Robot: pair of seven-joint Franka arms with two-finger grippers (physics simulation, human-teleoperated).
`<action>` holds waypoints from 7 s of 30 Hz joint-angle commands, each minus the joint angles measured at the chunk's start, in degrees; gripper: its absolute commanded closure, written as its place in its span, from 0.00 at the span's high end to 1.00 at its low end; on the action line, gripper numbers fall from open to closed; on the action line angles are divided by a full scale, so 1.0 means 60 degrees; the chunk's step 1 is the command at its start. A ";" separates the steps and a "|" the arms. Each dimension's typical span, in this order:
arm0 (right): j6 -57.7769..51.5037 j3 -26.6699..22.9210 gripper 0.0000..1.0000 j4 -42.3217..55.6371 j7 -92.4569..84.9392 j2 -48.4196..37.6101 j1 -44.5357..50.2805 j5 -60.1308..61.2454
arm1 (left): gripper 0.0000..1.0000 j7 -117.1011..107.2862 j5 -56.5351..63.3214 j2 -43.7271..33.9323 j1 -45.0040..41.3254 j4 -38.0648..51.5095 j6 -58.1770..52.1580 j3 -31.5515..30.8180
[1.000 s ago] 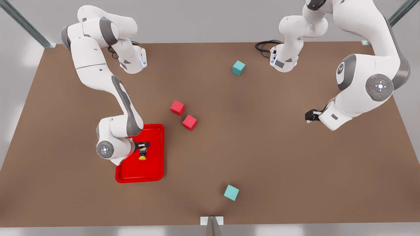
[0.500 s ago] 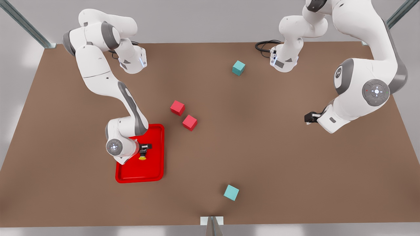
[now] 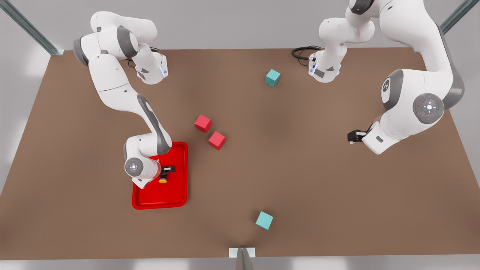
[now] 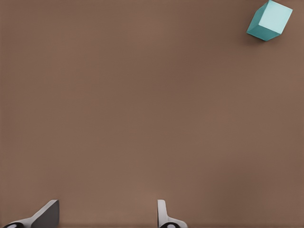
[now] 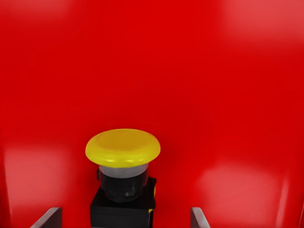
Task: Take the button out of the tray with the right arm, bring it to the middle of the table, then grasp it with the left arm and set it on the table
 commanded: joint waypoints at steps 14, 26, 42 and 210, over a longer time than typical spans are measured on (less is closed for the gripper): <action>0.0189 -0.0015 0.46 -0.0158 0.0054 -0.0027 0.0079 -0.0046 | 1.00 -0.0011 0.0015 -0.0011 0.0001 0.0008 -0.0005 -0.0002; 0.0028 -0.0015 0.34 -0.0144 0.0127 -0.0247 0.0108 -0.0061 | 1.00 -0.0011 0.0030 -0.0040 -0.0013 0.0022 -0.0034 0.0013; -0.5261 -0.3033 0.34 0.7222 0.5062 0.2448 0.6040 0.3586 | 1.00 0.0092 0.0425 -0.0055 0.0324 0.0037 -0.0078 0.0042; -0.6037 0.0014 1.00 0.3079 -0.1030 -0.4231 -0.1079 -0.0632 | 0.38 -2.3243 0.4733 0.8792 -0.9109 -0.0901 0.7158 0.8509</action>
